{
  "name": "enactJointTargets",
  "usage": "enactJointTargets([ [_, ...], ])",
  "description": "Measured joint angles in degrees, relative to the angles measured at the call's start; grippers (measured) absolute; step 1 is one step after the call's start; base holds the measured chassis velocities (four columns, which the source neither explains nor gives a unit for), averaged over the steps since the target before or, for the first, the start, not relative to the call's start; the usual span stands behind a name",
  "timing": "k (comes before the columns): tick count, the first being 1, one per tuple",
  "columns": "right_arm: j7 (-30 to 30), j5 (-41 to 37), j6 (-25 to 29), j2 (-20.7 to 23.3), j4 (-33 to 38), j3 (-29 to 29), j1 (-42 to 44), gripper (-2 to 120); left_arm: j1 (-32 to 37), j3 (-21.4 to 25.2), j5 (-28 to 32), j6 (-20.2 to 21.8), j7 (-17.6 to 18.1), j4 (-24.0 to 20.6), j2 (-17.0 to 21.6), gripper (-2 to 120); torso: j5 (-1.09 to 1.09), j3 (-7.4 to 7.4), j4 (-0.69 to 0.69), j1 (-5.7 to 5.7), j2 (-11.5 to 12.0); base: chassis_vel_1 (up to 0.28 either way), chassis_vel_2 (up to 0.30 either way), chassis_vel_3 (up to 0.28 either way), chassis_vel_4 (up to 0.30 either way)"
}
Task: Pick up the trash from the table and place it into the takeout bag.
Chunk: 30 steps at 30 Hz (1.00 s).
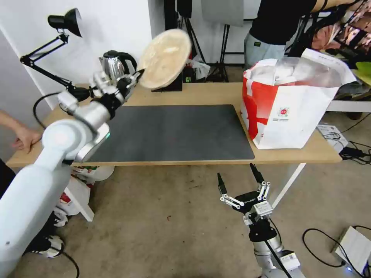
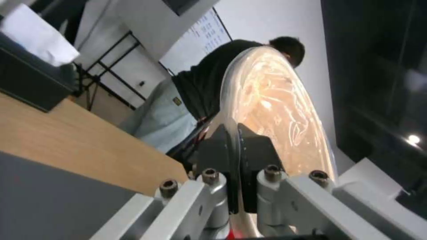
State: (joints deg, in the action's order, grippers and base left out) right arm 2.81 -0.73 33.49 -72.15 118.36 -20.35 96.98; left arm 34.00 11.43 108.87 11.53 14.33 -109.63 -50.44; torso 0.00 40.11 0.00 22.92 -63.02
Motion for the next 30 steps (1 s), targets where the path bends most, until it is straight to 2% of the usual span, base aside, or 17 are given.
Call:
enactJointTargets([
  [2,0.00,0.00,0.00,0.00,0.00,0.00,0.00,100,-2.70,-2.73,-0.12,-0.02,-0.22,1.78,-0.78,0,0.01,0.00,0.00,0.00,0.00,0.000,0.000,0.000,0.000],
  [4,0.00,0.00,0.00,0.00,0.00,0.00,0.00,100,-3.25,-3.25,-0.16,-0.02,-0.23,2.11,-0.98,0,0.00,0.00,0.00,0.00,0.00,0.000,0.000,0.000,0.000],
  [7,-0.01,0.00,0.00,0.00,0.00,0.00,0.00,100,-7.63,-7.42,-0.63,-0.02,-0.23,4.23,-3.22,0,0.00,0.00,0.02,0.00,0.00,0.000,0.000,0.000,0.000],
  [10,0.00,0.00,0.00,0.00,0.00,0.00,0.00,100,-9.74,-9.42,-0.87,-0.03,-0.15,5.25,-4.60,0,-0.01,0.00,0.00,0.00,0.00,0.000,0.000,0.000,0.000],
  [12,0.00,0.00,0.00,0.00,0.00,0.00,0.00,100,-13.65,-13.09,-1.20,-0.03,-0.03,7.91,-6.91,0,-0.01,0.00,0.00,0.00,0.00,0.000,0.000,0.000,0.000],
  [17,0.00,0.00,0.00,0.00,0.00,0.00,0.00,100,-18.17,-17.27,-1.55,-0.07,0.06,12.00,-9.68,0,0.00,0.01,0.00,0.00,0.00,0.000,0.000,0.000,0.000],
  [23,0.00,0.00,0.00,0.00,0.00,0.00,0.00,100,-21.93,-20.47,-1.75,-0.19,0.12,15.55,-12.61,0,-0.01,0.00,0.00,0.00,0.00,0.000,0.000,0.000,0.000],
  [30,0.00,0.00,0.00,0.00,0.00,0.00,0.00,100,-28.72,-25.04,-1.87,-0.23,0.05,22.34,-17.16,0,-0.01,0.00,0.00,0.00,0.00,0.000,0.000,0.000,0.000],
])
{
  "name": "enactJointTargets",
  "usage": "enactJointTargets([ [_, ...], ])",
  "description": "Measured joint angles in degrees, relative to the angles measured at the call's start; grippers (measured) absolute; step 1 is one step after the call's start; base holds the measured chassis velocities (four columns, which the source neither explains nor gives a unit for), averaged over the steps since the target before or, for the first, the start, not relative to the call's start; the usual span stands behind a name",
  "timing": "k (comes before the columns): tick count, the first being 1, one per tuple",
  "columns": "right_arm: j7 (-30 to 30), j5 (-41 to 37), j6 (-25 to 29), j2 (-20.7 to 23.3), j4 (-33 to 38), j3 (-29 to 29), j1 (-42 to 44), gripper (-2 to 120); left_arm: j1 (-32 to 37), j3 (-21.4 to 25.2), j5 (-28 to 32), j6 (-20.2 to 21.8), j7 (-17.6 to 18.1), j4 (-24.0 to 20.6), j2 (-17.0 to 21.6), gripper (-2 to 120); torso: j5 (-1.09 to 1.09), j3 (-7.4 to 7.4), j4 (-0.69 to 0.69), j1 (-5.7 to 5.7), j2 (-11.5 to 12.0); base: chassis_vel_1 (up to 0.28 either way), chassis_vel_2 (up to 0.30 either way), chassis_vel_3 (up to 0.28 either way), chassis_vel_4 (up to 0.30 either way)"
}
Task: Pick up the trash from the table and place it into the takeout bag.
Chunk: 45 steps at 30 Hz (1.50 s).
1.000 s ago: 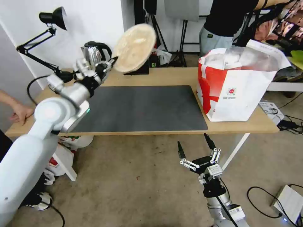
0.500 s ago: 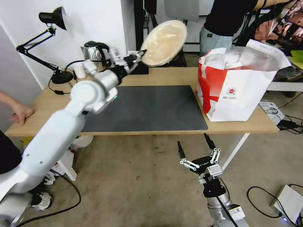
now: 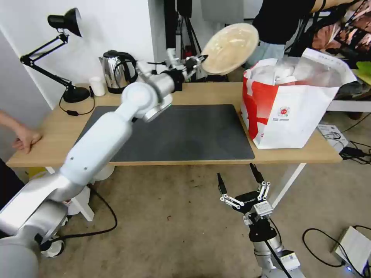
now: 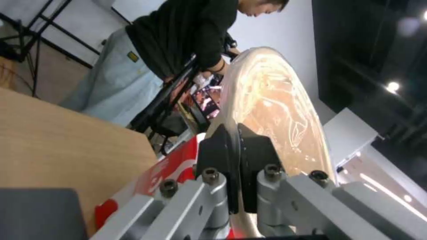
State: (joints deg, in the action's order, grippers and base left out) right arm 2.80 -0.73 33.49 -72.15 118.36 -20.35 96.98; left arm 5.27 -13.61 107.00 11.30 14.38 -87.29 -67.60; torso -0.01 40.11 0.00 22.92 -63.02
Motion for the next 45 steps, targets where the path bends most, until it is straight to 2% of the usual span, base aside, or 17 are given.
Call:
enactJointTargets([
  [2,0.00,0.00,0.00,0.00,0.00,0.00,0.00,100,-2.64,-1.35,-0.22,0.03,-0.19,2.92,-1.73,0,-0.01,0.00,0.00,0.00,0.00,0.000,0.000,0.000,0.000],
  [3,0.00,0.00,0.00,0.00,0.00,0.00,0.00,100,-2.64,-1.35,-0.22,0.03,-0.19,2.92,-1.73,0,-0.01,0.00,0.00,0.00,0.00,0.000,0.000,0.000,0.000],
  [7,0.00,0.00,0.00,0.00,0.00,0.00,0.00,100,-7.27,-4.10,-1.18,0.12,-1.29,9.15,-5.55,0,-0.01,0.00,0.00,0.00,0.00,0.000,0.000,0.000,0.000],
  [11,0.00,0.00,0.00,0.00,0.00,0.00,0.00,100,-8.87,-4.97,-1.68,0.13,-1.57,11.94,-7.51,0,0.00,0.00,0.00,0.00,0.00,0.000,0.000,0.000,0.000],
  [17,0.00,0.00,0.00,0.00,0.00,0.00,0.00,100,-12.84,-7.62,-3.25,0.15,-3.02,19.83,-12.75,0,0.00,0.00,0.01,0.00,0.00,0.000,0.000,0.000,0.000],
  [21,0.00,0.00,0.00,0.00,0.00,0.00,0.00,100,-14.14,-9.04,-3.96,0.16,-4.06,22.85,-15.28,0,-0.01,0.00,-0.01,0.00,0.00,0.000,0.000,0.000,0.000],
  [30,0.00,0.00,0.00,0.00,0.00,0.00,0.00,100,-14.33,-10.52,-7.08,0.20,-5.88,28.10,-20.93,0,-0.01,0.00,-0.02,-0.01,0.00,0.000,0.000,0.000,0.000],
  [45,0.00,0.00,0.00,0.00,0.00,0.00,0.00,100,-13.72,-12.38,-9.73,0.18,-7.63,31.71,-23.81,0,0.01,0.00,0.00,-0.01,-0.01,0.000,0.000,0.000,0.000],
])
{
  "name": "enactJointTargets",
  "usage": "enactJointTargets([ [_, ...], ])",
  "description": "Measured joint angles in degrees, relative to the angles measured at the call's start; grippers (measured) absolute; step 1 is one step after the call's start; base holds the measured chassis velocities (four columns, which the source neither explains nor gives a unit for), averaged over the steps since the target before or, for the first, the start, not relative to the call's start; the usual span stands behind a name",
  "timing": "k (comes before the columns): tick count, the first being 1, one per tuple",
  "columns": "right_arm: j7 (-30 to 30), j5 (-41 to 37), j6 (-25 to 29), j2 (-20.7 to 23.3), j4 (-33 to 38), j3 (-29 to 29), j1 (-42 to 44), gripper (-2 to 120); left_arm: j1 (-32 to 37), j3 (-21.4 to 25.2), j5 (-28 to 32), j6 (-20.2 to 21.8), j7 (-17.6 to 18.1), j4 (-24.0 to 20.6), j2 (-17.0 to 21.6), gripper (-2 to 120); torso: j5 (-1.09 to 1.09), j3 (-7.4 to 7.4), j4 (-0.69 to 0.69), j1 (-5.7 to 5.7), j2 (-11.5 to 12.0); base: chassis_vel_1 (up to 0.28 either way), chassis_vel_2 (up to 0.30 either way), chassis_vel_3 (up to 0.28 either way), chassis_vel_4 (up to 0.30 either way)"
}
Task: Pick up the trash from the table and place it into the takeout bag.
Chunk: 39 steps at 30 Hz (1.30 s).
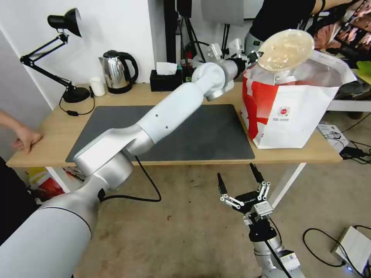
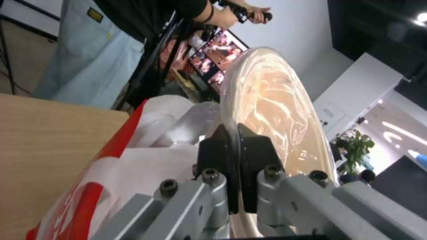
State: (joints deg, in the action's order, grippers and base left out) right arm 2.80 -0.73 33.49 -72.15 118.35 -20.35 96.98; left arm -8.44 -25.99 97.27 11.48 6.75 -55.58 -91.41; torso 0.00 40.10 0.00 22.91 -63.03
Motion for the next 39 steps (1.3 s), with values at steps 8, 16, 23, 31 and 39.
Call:
enactJointTargets([
  [8,0.00,0.00,0.00,0.00,0.00,0.00,0.00,100,0.49,-1.69,-0.83,-0.08,-0.91,1.64,0.05,0,0.01,0.00,0.01,0.00,0.00,0.000,0.000,0.000,0.000],
  [16,0.00,0.00,0.00,0.00,0.00,0.00,0.00,100,1.16,-4.52,-2.20,-0.22,-1.51,3.92,0.11,0,0.01,0.00,0.01,0.00,0.00,0.000,0.000,0.000,0.000],
  [23,0.00,0.00,0.00,0.00,0.00,0.00,0.00,100,1.91,-5.06,-3.24,-0.30,-1.89,5.06,0.14,0,0.02,-0.01,0.02,0.00,0.00,0.000,0.000,0.000,0.000],
  [31,0.00,0.00,0.00,0.00,0.00,0.00,0.00,100,1.87,-5.26,-3.44,-0.25,-1.90,5.06,0.17,0,-0.01,0.00,0.00,0.00,0.00,0.000,0.000,0.000,0.000],
  [39,0.00,0.00,0.00,0.00,0.00,0.00,0.00,100,1.18,-5.64,-4.90,-0.11,-1.50,4.83,0.21,0,0.00,0.00,0.00,0.00,0.01,0.000,0.000,0.000,0.000],
])
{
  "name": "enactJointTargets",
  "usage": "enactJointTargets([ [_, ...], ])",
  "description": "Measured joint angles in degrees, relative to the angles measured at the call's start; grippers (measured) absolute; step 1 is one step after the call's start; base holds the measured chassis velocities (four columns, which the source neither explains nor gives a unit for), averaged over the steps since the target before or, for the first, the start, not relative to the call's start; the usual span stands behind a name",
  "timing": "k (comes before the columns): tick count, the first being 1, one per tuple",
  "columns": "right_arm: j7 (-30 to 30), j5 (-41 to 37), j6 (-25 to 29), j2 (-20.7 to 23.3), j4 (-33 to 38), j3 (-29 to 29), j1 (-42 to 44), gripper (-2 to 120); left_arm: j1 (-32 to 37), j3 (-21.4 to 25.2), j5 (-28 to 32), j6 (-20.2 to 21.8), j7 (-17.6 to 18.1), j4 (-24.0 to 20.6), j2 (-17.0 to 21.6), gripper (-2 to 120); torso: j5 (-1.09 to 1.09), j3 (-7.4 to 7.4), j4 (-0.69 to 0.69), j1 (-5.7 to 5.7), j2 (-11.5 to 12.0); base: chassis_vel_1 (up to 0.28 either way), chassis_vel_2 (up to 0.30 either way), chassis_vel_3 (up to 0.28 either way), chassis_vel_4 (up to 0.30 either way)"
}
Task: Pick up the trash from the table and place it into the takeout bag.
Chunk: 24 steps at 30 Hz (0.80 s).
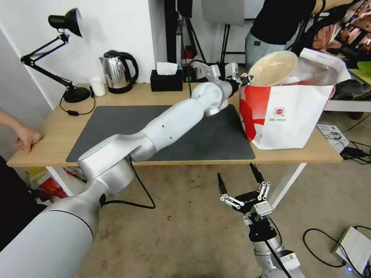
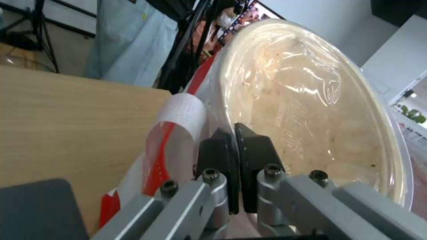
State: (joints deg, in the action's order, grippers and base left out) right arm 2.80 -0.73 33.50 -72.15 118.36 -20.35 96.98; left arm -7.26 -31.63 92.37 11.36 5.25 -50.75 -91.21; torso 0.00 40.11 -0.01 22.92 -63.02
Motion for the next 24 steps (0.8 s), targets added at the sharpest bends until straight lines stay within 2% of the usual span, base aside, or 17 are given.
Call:
enactJointTargets([
  [16,0.00,0.00,0.00,0.00,0.00,0.00,0.00,100,-1.32,-1.14,-1.03,0.23,0.03,-0.07,0.04,0,0.00,0.00,0.00,0.00,0.00,0.000,0.000,0.000,0.000],
  [20,0.00,0.00,0.00,0.00,-0.01,0.00,0.00,100,-1.56,-2.71,-2.16,0.28,-1.05,-0.56,0.67,0,0.01,0.00,0.01,0.00,0.00,0.000,0.000,0.000,0.000],
  [24,0.00,0.00,0.00,0.00,0.00,0.00,0.00,100,-3.25,-6.95,-6.69,2.38,-2.21,-1.72,3.07,0,0.02,-0.01,0.03,0.00,-0.01,0.000,0.000,0.000,0.000],
])
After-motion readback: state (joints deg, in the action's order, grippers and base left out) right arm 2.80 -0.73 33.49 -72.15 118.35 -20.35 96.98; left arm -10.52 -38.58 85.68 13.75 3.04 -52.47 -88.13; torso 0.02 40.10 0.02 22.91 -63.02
